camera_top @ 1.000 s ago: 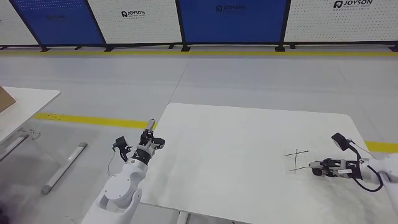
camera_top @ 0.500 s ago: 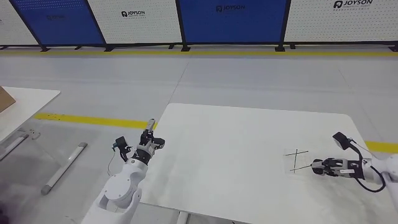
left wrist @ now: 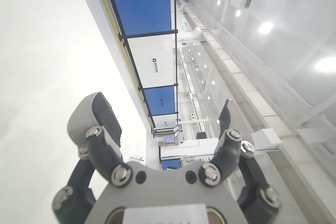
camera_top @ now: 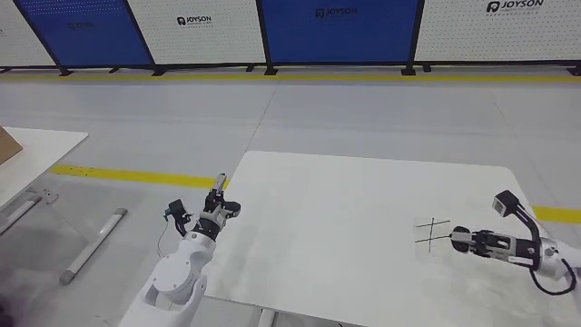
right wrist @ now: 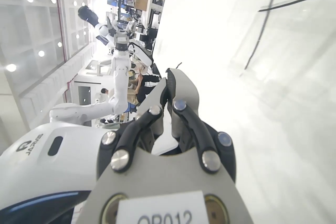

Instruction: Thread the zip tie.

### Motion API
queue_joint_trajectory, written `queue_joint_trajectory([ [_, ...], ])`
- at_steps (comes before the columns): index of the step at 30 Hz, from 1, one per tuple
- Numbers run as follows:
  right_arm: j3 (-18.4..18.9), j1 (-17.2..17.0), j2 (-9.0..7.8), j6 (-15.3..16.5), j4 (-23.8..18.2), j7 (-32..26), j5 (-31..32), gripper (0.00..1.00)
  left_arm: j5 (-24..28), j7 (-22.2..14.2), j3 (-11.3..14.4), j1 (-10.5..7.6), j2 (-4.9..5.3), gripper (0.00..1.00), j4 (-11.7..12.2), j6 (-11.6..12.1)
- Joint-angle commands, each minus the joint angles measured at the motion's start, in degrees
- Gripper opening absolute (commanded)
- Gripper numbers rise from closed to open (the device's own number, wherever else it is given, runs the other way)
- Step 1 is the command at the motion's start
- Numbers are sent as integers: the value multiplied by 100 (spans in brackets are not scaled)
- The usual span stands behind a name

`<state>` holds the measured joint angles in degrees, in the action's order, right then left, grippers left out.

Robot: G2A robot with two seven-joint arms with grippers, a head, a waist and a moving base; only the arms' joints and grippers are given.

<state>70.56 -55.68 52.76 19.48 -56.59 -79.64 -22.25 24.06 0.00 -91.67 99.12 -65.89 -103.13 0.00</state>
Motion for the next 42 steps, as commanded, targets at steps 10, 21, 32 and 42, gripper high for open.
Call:
queue_joint_trajectory([
  [10,-99,-128,27,-19,-177,410,204,0,0,0,0,0,0,100,0,0],
  [21,416,-950,107,0,-1111,914,-1034,0,0,0,0,0,0,100,0,0],
  [32,416,-950,107,0,-1111,914,-1034,0,-200,18,64,-13,-7,100,-40,105],
  [42,416,-950,107,0,-1111,914,-1034,0,-1971,-150,1197,103,-66,100,-453,347],
])
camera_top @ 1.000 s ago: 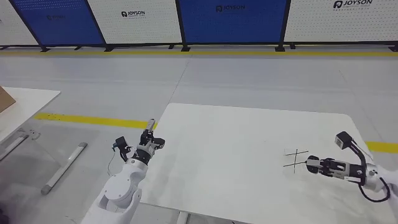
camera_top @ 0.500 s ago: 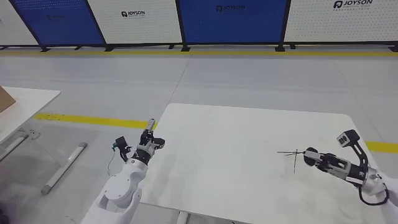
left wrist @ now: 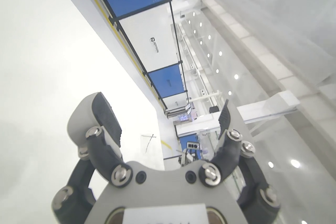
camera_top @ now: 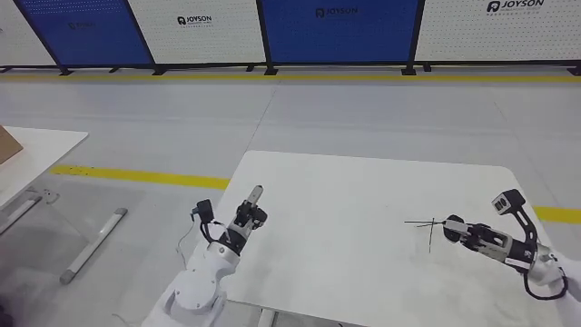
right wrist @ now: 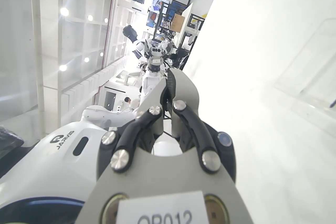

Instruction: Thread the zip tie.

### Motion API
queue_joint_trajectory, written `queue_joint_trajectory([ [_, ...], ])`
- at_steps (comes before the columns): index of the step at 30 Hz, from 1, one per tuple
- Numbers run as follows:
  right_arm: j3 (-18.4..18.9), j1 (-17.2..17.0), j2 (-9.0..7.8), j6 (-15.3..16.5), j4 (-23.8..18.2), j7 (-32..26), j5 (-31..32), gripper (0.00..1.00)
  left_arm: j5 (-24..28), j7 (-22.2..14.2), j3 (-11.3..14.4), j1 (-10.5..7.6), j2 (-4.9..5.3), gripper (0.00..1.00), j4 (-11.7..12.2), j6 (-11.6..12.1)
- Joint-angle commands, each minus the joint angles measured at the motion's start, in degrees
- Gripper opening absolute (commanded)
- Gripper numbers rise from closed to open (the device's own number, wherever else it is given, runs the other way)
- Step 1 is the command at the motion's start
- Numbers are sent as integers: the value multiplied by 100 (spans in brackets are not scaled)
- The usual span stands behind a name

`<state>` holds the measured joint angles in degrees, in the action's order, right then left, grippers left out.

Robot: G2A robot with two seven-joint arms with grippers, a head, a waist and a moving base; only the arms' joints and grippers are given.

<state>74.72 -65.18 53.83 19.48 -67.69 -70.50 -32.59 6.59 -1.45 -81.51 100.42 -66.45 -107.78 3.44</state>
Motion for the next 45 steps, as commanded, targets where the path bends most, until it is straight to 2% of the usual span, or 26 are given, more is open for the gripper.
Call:
queue_joint_trajectory([
  [1,0,0,0,0,0,0,0,0,-341,7,306,-52,-21,100,26,2],
  [4,0,0,0,0,0,0,0,0,-651,-70,703,-148,-54,100,98,96],
  [6,0,0,0,0,0,0,0,0,-646,57,802,-250,-80,100,179,102],
  [13,0,0,0,0,0,0,0,0,-646,57,802,-250,-80,100,179,102],
  [15,-40,-67,16,-22,-104,-28,-137,0,-491,30,742,-271,-81,100,227,87],
  [17,-69,-109,42,0,-107,-81,-373,0,-90,-147,607,-288,-77,100,274,78],
  [18,-169,-122,76,0,-171,-113,-458,0,104,-398,563,-297,-68,100,272,85],
  [20,-329,-120,134,0,-244,-74,-522,0,160,-715,567,-302,-54,100,253,139],
  [23,-573,-112,232,0,-397,144,-488,0,-24,-962,837,-386,-65,100,227,76],
  [25,-675,-139,288,0,-510,257,-432,0,-246,-985,1148,-509,-95,100,233,-32],
  [31,-787,-239,395,0,-687,631,-44,0,-600,-674,1969,-964,-231,100,525,-211],
  [33,-821,-284,415,0,-708,746,149,0,-605,-582,2130,-1072,-269,100,648,-230],
  [34,-839,-286,418,0,-703,757,224,0,-619,-473,2170,-1117,-285,100,693,-278],
  [43,-839,-286,418,0,-703,757,224,0,-619,-473,2170,-1117,-285,100,693,-278],
  [45,-818,-360,436,0,-790,937,59,0,-619,-473,2170,-1117,-285,100,693,-278],
])
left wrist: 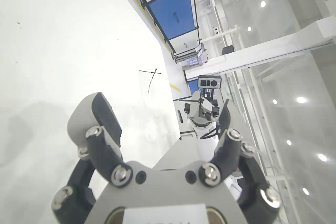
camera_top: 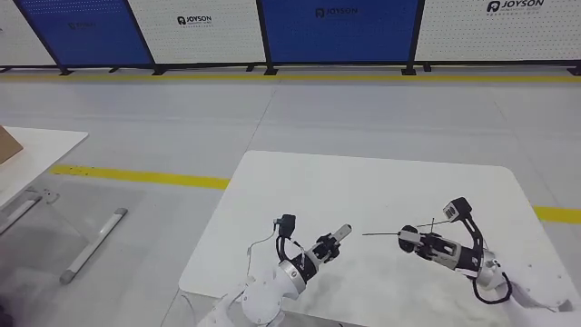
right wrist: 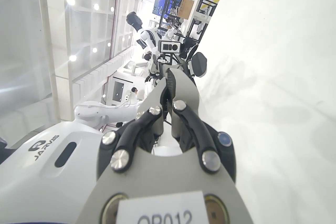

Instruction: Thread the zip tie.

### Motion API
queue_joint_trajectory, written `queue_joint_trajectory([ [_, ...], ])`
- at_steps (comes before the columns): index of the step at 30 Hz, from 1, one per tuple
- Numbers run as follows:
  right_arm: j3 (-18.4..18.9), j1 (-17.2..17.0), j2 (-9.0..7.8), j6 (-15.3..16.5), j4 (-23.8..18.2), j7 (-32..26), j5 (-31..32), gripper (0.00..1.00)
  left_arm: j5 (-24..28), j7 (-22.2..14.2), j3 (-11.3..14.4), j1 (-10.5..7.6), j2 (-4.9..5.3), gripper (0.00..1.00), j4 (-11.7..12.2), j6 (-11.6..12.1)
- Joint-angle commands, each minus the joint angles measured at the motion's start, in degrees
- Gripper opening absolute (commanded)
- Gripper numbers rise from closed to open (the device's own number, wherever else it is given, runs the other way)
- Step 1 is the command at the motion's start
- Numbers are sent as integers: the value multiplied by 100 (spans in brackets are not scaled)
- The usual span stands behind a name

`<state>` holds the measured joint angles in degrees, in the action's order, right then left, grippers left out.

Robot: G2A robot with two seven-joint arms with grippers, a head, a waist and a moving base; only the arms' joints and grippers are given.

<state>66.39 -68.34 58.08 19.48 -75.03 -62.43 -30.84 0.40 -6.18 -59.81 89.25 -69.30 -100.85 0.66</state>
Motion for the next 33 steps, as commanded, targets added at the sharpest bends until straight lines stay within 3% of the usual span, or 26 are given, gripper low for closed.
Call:
queue_joint_trajectory([
  [1,51,-90,21,0,-125,224,-197,0,44,-34,1,1,0,100,9,39],
  [5,159,-311,91,0,-322,431,-384,0,303,-200,-2,53,0,100,59,493],
  [7,122,-362,155,0,-357,600,-278,0,333,-267,88,41,-11,100,88,601],
  [12,-3,-377,286,0,-351,842,84,0,585,-416,448,-237,-96,100,237,530],
  [14,-6,-378,313,0,-318,847,126,0,627,-90,597,-399,-164,100,376,517],
  [27,-6,-378,313,0,-318,847,126,0,683,-71,646,-428,-180,100,399,485],
  [29,-6,-378,313,0,-318,847,126,0,873,-24,708,-496,-216,100,432,556],
  [31,-6,-378,313,0,-318,847,126,0,1447,-53,786,-610,-279,100,543,494],
  [33,-6,-378,313,0,-318,847,126,0,1533,320,826,-767,-340,100,680,508],
])
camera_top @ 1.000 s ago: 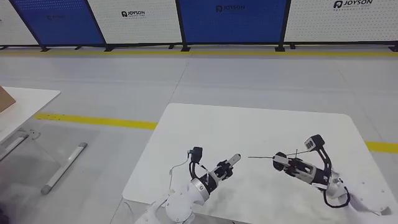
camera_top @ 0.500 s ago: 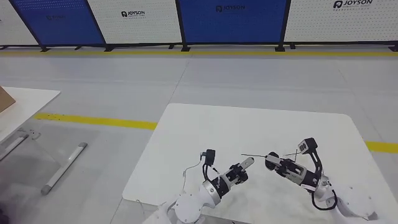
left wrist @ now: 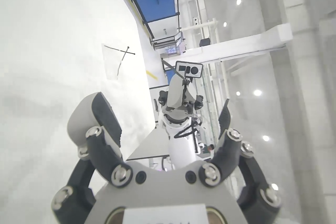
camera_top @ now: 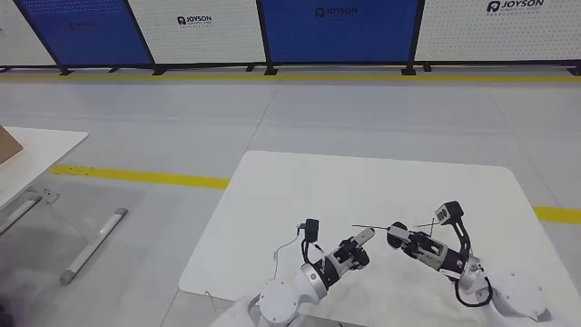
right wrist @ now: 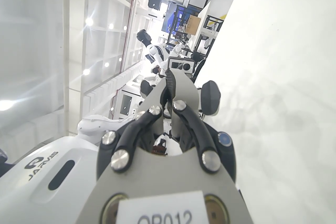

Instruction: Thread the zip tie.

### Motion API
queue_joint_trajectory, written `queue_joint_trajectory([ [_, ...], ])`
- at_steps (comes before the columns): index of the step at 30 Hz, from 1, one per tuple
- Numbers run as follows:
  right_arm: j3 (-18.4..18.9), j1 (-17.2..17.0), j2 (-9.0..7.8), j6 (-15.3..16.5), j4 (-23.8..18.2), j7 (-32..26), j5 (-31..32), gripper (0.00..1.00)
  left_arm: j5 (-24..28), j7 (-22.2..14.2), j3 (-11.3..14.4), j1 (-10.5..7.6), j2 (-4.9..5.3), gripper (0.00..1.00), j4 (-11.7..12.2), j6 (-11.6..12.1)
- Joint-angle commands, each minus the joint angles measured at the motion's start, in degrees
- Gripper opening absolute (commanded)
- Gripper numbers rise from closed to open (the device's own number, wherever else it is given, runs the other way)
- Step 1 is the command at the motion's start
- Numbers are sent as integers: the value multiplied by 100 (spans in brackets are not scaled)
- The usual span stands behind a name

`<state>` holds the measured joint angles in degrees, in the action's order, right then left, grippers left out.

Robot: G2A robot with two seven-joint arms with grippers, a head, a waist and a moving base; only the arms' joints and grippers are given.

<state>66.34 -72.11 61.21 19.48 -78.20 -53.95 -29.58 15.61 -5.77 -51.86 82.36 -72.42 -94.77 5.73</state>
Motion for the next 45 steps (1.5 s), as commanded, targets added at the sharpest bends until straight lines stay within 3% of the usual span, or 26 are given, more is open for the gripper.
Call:
queue_joint_trajectory([
  [1,0,0,0,0,0,0,0,0,-48,381,82,-128,-47,100,131,-13],
  [12,0,0,0,0,0,0,0,0,-48,381,82,-128,-47,100,131,-13],
  [16,0,0,0,0,0,0,0,0,315,407,106,-208,-101,100,168,95],
  [25,0,-6,1,-10,-5,28,7,0,345,489,141,-244,-126,100,216,157],
  [31,-49,-33,14,-234,-163,193,187,0,65,688,206,-277,-161,100,352,368],
  [33,-46,-37,16,-239,-173,199,172,0,1,712,247,-311,-179,97,435,346],
  [45,-46,-37,16,-239,-173,199,172,0,-112,708,236,-306,-182,100,415,392],
])
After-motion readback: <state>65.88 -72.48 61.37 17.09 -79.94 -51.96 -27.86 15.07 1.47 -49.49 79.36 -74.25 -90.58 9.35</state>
